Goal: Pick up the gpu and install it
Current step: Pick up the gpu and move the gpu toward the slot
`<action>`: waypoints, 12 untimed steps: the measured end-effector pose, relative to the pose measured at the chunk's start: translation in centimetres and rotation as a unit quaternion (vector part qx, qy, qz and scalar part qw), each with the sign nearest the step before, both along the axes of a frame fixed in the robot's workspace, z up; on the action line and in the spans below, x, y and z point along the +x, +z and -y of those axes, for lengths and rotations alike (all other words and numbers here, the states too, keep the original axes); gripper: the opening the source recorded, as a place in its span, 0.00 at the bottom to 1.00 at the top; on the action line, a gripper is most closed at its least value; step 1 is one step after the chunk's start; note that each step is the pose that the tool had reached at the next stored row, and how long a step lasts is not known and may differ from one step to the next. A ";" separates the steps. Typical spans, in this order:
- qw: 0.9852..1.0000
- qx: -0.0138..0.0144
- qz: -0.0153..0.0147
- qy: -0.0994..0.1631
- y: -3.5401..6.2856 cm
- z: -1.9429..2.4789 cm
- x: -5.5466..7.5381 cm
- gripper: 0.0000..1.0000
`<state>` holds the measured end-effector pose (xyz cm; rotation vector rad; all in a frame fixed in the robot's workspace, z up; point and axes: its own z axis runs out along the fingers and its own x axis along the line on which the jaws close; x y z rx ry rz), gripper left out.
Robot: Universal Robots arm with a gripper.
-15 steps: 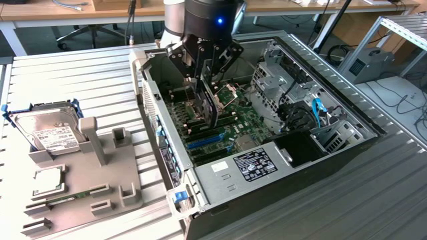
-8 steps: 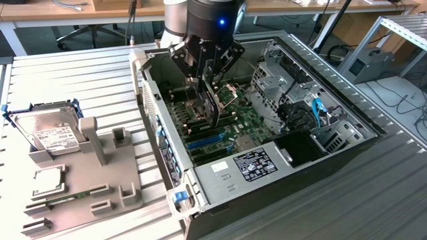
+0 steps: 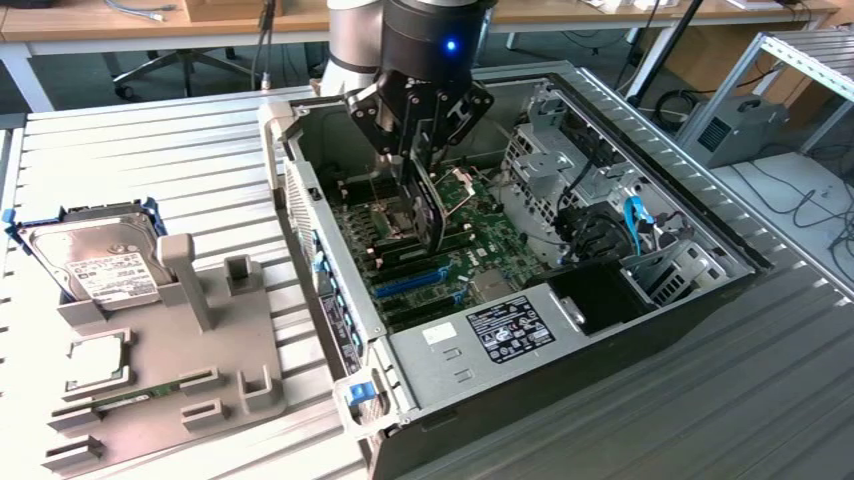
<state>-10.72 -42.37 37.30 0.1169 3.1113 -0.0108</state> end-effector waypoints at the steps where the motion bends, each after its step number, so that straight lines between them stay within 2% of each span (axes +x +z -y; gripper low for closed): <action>1: 1.000 0.000 0.000 0.000 -0.02 -0.02 0.1 0.26; 12: 1.000 0.000 0.000 0.000 -0.20 -0.07 1.3 0.26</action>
